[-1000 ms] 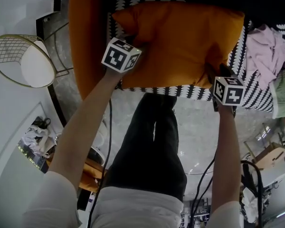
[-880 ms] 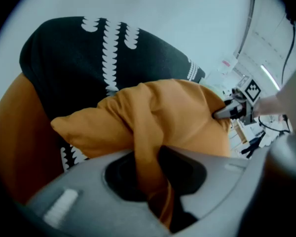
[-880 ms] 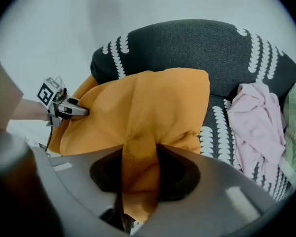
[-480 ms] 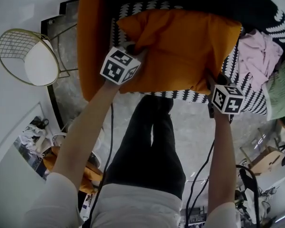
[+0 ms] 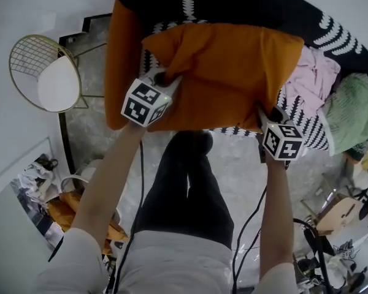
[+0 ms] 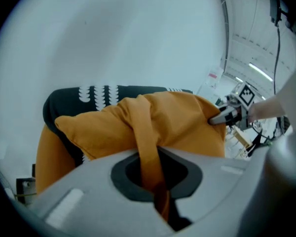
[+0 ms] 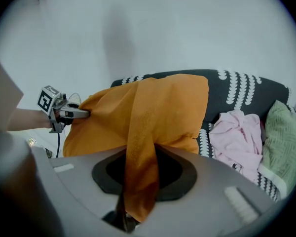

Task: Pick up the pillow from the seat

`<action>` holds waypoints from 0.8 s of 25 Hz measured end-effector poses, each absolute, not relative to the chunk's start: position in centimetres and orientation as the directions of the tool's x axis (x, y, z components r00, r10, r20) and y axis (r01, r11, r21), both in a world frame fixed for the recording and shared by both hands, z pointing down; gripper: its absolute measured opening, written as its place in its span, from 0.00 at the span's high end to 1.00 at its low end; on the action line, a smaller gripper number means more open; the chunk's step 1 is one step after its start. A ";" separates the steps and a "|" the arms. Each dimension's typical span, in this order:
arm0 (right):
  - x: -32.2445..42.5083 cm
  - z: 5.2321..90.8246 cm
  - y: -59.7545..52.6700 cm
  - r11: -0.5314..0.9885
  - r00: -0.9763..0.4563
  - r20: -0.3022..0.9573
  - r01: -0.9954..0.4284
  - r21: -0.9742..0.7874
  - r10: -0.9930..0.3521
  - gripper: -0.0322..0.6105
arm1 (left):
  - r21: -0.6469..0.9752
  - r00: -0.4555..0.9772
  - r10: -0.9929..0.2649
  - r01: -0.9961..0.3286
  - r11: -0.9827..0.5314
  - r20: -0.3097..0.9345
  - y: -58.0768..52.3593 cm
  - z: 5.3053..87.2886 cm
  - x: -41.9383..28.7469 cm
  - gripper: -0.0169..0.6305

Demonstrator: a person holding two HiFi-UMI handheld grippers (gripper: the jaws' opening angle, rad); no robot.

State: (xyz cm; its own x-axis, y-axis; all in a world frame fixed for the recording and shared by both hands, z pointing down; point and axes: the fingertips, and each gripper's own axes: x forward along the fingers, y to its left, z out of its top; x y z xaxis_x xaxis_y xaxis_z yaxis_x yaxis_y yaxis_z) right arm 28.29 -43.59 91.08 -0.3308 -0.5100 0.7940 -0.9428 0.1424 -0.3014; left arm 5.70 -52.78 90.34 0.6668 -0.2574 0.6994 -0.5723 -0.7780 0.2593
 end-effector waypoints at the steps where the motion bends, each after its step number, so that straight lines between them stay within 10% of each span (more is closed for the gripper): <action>1: 28.5 89.7 -43.0 0.144 -0.328 0.790 -0.944 -0.298 -0.518 0.79 | 0.253 0.667 -0.265 -0.573 -0.779 0.696 -52.2 88.8 5.9 0.96; 20: 30.7 62.8 -32.5 0.210 -0.334 0.669 -0.942 -0.262 -0.664 0.79 | 0.112 0.667 -0.418 -0.600 -0.792 0.617 -41.5 60.8 7.9 0.96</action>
State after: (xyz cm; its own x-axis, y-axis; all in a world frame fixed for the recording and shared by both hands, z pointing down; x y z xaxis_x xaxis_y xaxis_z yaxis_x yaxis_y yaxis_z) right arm 30.69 -32.51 62.85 -0.3340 -0.6639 0.6691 -0.9420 0.2097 -0.2622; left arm 7.94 -41.53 60.75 0.6668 -0.4185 0.6166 -0.6002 -0.7920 0.1115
